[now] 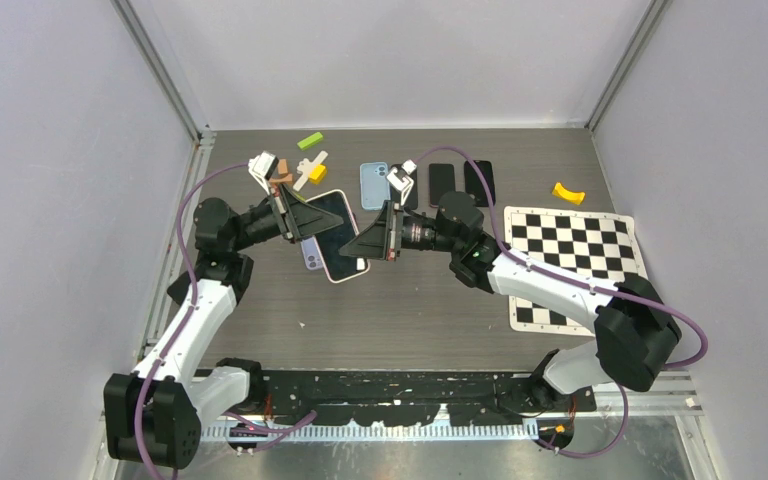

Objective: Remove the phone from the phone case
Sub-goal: Remove the phone case from the phone.

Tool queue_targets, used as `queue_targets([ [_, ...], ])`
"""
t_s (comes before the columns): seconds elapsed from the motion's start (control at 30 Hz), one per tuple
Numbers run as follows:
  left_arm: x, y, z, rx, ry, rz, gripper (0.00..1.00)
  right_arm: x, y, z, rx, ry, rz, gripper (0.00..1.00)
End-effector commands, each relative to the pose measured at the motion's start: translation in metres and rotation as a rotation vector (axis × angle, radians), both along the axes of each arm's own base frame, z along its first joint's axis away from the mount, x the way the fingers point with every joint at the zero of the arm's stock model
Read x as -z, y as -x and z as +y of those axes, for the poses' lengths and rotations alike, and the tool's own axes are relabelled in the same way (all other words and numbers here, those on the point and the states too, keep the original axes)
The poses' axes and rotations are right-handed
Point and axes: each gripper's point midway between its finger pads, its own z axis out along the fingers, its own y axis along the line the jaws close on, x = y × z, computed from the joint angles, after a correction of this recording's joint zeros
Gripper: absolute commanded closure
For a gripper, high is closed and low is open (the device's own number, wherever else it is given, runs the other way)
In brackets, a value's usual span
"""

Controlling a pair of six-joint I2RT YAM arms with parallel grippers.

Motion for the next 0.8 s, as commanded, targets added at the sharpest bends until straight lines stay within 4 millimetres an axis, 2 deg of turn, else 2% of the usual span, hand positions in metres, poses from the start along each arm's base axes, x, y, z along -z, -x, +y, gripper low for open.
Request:
queue_targets([
  [0.0, -0.023, -0.003, 0.001, -0.052, 0.033, -0.089, 1.00, -0.028, -0.008, -0.002, 0.061, -0.062, -0.117, 0.77],
  [0.07, -0.031, -0.013, 0.005, -0.122, 0.058, -0.089, 1.00, -0.025, -0.011, -0.005, 0.097, -0.071, -0.118, 0.56],
  [0.1, -0.034, -0.018, 0.007, -0.158, 0.071, -0.089, 1.00, -0.020, -0.012, -0.006, 0.108, -0.069, -0.102, 0.39],
  [0.13, -0.037, -0.023, 0.009, -0.193, 0.084, -0.086, 1.00, -0.024, -0.015, -0.008, 0.131, -0.086, -0.104, 0.32],
  [0.17, -0.040, -0.027, 0.012, -0.225, 0.099, -0.078, 1.00, -0.022, -0.014, -0.009, 0.138, -0.097, -0.090, 0.20],
  [0.23, -0.043, -0.036, 0.016, -0.281, 0.124, -0.058, 1.00, -0.020, -0.017, -0.012, 0.170, -0.120, -0.064, 0.13],
  [0.33, -0.043, -0.044, 0.021, -0.335, 0.150, -0.026, 1.00, -0.020, -0.018, -0.015, 0.211, -0.169, -0.033, 0.11],
  [0.4, -0.040, -0.047, 0.024, -0.360, 0.161, 0.002, 1.00, -0.022, -0.018, -0.017, 0.227, -0.210, -0.018, 0.15],
  [0.57, -0.032, -0.052, 0.026, -0.389, 0.173, 0.063, 1.00, -0.030, -0.020, -0.017, 0.255, -0.288, 0.000, 0.34],
  [0.77, -0.029, -0.055, 0.027, -0.404, 0.157, 0.098, 1.00, -0.031, -0.019, -0.008, 0.250, -0.281, -0.006, 0.44],
])
